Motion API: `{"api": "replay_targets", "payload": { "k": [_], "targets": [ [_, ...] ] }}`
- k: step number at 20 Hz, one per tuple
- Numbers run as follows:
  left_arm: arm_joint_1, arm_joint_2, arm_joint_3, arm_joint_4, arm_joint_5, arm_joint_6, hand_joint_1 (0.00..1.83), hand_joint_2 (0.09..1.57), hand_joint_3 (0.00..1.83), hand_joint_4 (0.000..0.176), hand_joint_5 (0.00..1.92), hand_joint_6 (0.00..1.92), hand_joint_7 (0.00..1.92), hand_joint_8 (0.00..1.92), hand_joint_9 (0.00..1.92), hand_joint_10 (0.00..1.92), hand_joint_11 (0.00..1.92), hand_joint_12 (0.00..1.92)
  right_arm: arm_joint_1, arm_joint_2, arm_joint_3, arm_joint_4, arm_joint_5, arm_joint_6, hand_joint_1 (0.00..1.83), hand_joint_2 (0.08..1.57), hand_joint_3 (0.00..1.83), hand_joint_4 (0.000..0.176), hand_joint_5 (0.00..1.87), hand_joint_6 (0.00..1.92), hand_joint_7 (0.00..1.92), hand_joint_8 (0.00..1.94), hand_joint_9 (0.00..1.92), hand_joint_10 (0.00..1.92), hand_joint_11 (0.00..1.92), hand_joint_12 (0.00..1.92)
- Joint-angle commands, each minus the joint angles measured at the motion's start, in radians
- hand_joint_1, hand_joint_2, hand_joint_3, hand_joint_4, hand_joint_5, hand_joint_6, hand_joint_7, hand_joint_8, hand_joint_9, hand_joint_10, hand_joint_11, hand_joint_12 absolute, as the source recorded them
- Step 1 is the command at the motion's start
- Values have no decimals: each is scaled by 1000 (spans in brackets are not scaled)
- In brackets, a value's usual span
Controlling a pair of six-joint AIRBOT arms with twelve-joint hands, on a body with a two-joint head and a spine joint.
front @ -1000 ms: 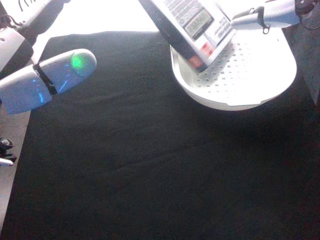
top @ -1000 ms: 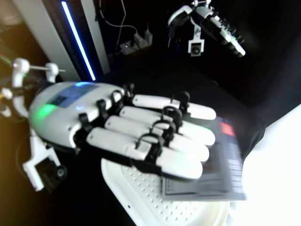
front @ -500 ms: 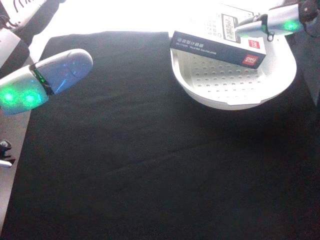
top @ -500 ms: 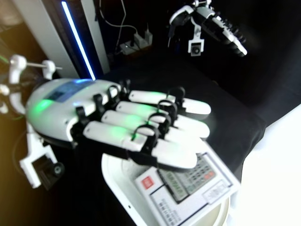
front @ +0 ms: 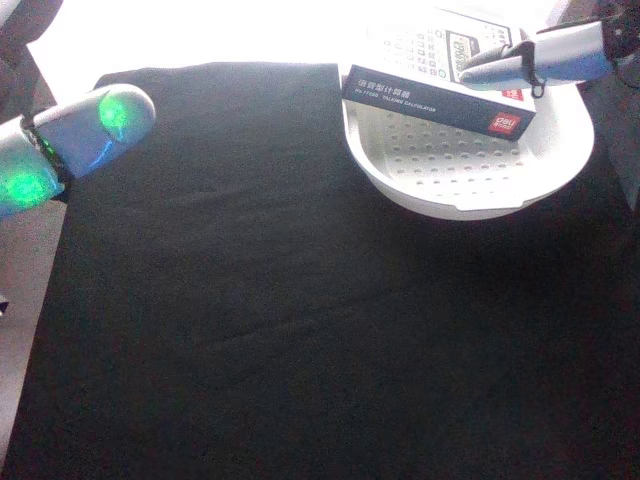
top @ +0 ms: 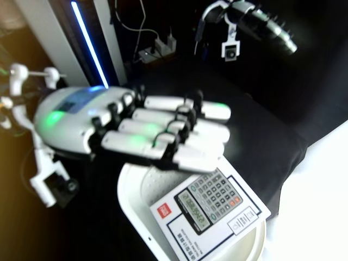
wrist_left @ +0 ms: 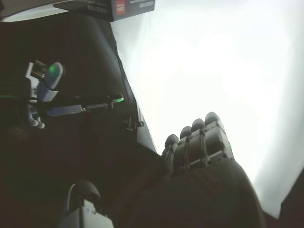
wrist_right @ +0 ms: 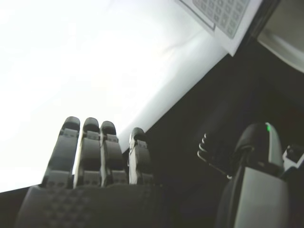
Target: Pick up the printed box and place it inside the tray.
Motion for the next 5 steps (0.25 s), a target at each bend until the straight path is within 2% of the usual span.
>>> {"api": "replay_targets", "payload": {
  "k": [1, 2, 3, 4, 5],
  "targets": [
    [-4, 12, -1, 0, -133, 3, 113, 871, 0, 58, 0, 0, 0, 0, 0, 0, 0, 0, 6, 13, -5, 8, 147, 3, 516, 696, 2, 176, 0, 0, 0, 0, 0, 0, 0, 0],
    [-4, 15, -1, -1, -133, 8, 103, 871, 0, 59, 0, 0, 0, 0, 0, 0, 0, 0, 2, 17, -9, 9, 162, 3, 534, 690, 0, 176, 0, 0, 0, 0, 0, 0, 12, 6],
    [-4, 24, -2, -1, -132, 16, 100, 866, 0, 53, 0, 0, 0, 0, 0, 0, 0, 0, -2, 18, -14, 9, 181, 7, 522, 672, 15, 176, 0, 0, 0, 0, 0, 0, 2, 577],
    [-4, 36, -4, -2, -131, 22, 135, 845, 0, 60, 0, 0, 0, 0, 0, 0, 0, 0, -2, 19, -18, 9, 195, 11, 546, 670, 5, 176, 0, 0, 0, 0, 0, 0, 0, 168],
    [-8, 50, -7, -2, -132, 27, 142, 842, 0, 61, 0, 0, 0, 0, 0, 0, 0, 0, -3, 20, -21, 9, 203, 16, 550, 679, 7, 176, 0, 0, 0, 0, 0, 0, 0, 33]
  ]
}}
